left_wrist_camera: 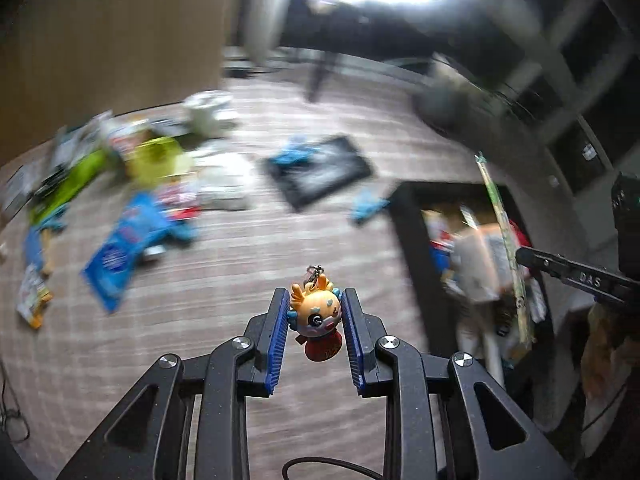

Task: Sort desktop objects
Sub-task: 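Carry figurine and chopsticks into the black box and open both grippers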

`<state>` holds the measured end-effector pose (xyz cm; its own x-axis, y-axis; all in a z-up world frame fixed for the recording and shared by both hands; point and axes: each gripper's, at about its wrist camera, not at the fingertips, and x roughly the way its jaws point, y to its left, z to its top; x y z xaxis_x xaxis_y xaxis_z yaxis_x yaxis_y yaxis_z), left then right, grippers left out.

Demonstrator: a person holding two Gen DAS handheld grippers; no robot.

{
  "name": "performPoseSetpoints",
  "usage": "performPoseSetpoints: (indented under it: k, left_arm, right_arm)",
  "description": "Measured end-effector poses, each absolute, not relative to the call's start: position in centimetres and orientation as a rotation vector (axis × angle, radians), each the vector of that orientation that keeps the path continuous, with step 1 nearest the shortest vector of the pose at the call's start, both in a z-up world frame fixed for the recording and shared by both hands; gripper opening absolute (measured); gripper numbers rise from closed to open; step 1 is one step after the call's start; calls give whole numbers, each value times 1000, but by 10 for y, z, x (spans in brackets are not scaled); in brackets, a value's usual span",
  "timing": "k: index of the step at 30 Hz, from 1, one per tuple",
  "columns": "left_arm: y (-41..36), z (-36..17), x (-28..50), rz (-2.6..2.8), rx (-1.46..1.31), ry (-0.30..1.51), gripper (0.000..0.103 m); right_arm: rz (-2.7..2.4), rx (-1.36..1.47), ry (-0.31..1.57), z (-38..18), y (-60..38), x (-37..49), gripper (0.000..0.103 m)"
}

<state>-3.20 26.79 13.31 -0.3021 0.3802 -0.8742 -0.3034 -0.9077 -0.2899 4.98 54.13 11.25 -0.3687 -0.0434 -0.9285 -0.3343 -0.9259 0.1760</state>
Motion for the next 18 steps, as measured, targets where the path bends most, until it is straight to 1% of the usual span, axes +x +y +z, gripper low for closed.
performPoseSetpoints:
  k: [8, 18]
  left_arm:
    - [378, 141, -9, 2053, -1461, 31, 25]
    - [469, 146, 25, 1936, -1406, 165, 25]
  right_arm:
    - [2294, -1556, 508, 123, 612, 110, 1]
    - [2244, -1541, 526, 123, 655, 143, 1]
